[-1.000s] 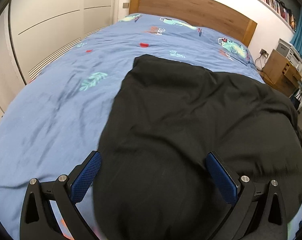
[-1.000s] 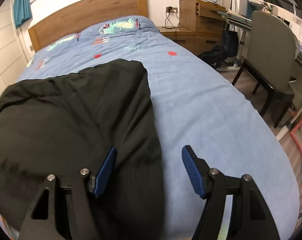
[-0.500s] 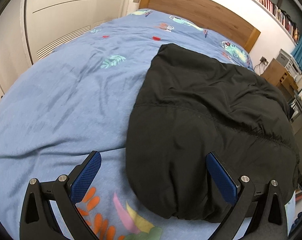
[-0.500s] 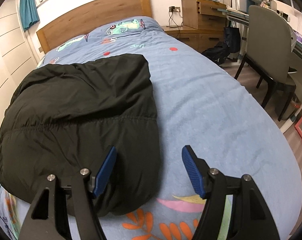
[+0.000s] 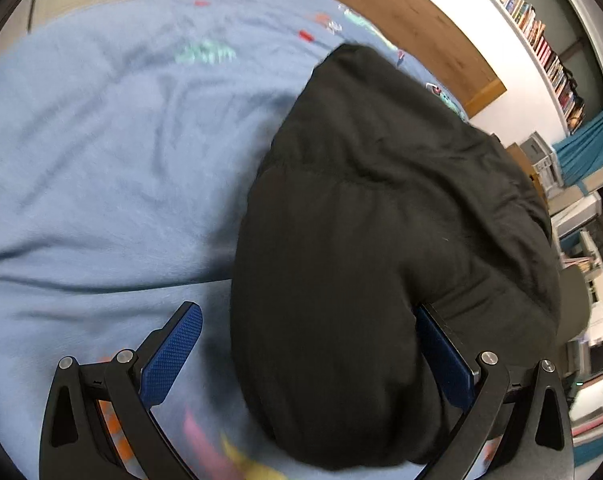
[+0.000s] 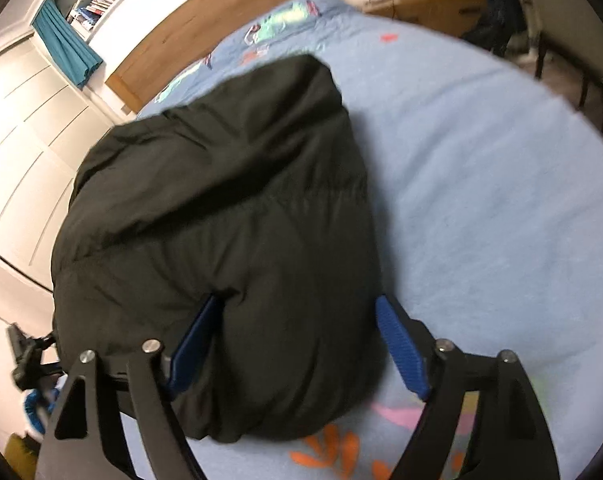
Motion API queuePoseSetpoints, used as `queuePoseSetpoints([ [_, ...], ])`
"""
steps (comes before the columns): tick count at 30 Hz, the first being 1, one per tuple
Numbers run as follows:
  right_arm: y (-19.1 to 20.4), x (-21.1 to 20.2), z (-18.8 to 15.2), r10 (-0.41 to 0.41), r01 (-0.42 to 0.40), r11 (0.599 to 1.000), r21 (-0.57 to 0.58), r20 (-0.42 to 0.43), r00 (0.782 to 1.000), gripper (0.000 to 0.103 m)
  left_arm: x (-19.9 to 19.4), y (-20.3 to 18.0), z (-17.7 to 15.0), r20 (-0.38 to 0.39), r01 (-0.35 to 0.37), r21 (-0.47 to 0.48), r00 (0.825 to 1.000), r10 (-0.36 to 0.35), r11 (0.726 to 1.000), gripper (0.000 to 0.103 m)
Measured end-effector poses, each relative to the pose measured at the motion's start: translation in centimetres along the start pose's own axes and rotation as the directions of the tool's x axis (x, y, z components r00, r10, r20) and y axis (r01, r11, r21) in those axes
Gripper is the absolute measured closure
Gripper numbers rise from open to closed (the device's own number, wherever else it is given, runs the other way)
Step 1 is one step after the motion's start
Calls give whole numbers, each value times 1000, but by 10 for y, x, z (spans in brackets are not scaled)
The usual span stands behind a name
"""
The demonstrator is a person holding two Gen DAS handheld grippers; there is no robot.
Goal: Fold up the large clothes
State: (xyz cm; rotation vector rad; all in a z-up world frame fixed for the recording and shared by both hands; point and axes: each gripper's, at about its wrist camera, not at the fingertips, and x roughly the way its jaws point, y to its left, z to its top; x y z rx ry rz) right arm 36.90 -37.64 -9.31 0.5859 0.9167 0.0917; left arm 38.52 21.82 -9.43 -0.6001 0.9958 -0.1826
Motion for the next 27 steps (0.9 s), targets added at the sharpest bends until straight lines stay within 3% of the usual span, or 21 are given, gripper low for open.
queuePoseSetpoints([
  [4,-14,26,7,98,-97,995,32,-59,993,8,29,0,5,-59,100,0,993,-100,995,1],
  [7,-16,47,12,179,-176,984,42,-106,978,6,45,-5,8,-89,197,-2,976,-196,980,1],
  [12,-7,71,15,268,-264,963,49,-126,955,2,59,-11,9,-115,258,-22,959,-259,966,1],
  [15,-2,76,16,276,-271,961,59,-114,954,2,61,-14,8,-114,270,-36,955,-273,962,2],
  [17,1,77,15,279,-274,960,61,-91,956,4,62,-16,6,-113,315,-58,941,-320,947,21],
  [19,3,78,14,295,-291,954,67,-78,952,6,52,-15,8,-97,372,-77,921,-378,925,52],
  [20,3,78,14,314,-309,948,74,-71,947,17,50,-19,7,-89,386,-69,916,-391,920,59],
  [21,5,75,13,349,-343,935,86,-59,935,41,49,-24,7,-83,395,-61,913,-399,916,68],
  [23,14,67,15,365,-362,929,73,-37,930,60,40,-38,9,-68,412,-33,908,-414,910,76],
  [24,22,63,19,367,-365,930,48,-35,930,68,31,-51,12,-55,434,-2,899,-434,901,79],
  [27,48,42,30,368,-368,929,-40,-8,930,76,8,-83,23,-37,459,74,888,-458,885,81],
])
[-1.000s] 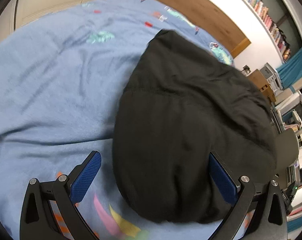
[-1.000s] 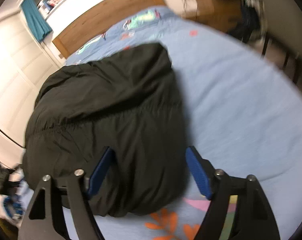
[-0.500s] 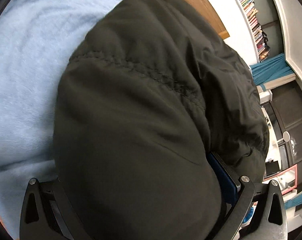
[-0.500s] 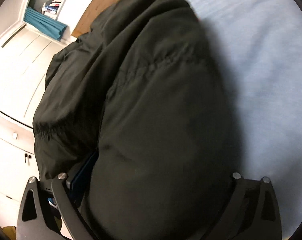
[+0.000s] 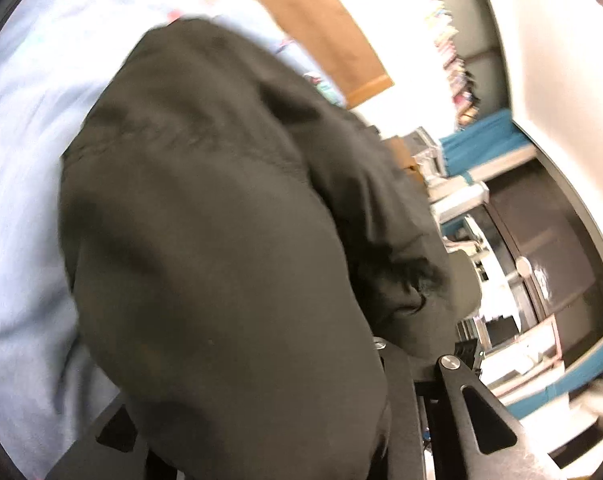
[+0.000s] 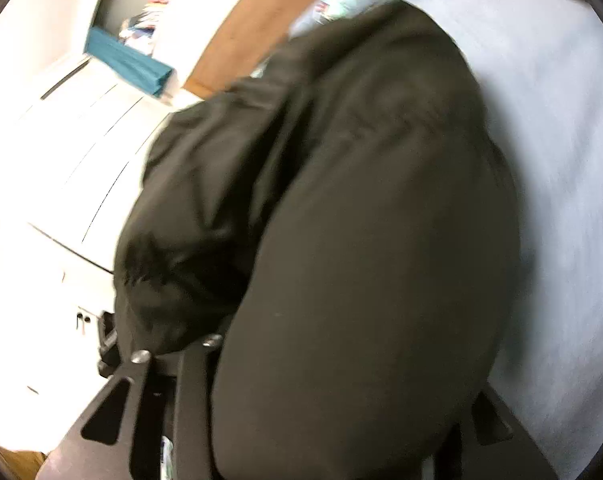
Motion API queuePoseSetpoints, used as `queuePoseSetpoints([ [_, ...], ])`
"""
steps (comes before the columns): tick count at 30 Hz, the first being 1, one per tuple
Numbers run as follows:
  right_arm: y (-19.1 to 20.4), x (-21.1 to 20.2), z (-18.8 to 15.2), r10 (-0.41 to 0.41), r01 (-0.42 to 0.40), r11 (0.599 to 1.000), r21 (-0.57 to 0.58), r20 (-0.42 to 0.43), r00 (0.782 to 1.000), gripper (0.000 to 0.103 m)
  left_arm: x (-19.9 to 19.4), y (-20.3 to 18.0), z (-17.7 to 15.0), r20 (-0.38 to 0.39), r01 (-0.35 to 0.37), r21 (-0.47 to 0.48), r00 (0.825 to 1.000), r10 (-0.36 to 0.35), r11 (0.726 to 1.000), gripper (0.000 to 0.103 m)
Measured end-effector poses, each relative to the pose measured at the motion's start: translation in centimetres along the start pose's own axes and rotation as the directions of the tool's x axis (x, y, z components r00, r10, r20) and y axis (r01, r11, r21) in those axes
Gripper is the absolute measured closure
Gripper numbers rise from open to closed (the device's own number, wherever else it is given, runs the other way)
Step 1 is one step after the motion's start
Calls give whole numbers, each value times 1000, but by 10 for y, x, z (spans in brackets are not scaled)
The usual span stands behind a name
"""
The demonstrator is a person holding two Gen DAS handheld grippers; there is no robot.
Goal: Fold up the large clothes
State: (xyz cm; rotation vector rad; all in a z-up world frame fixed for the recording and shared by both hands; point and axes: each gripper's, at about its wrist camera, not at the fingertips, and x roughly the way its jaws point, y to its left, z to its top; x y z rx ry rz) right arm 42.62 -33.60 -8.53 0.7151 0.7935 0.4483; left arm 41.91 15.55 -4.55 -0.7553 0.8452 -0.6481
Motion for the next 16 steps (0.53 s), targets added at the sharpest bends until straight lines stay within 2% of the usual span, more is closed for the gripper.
queuePoseSetpoints([
  [6,64,-32,15,28,-21,991,-133,48,998,79,-27,-56,7,38,50,72,998,-53,996,81],
  [9,78,-54,8,44,-36,987,-155,50,998,79,-55,-63,-15,47,65,98,996,-70,993,81],
  [12,76,-65,-12,26,-23,988,-155,19,999,79,-57,-51,-35,19,18,78,1000,-20,997,80],
  [14,68,-62,-28,-11,8,990,-138,-20,1000,78,-53,-34,-49,-20,-67,84,997,69,994,80],
  [16,59,-55,-43,-84,75,987,-139,-59,995,77,-46,-17,-63,-51,-150,95,986,156,984,74],
])
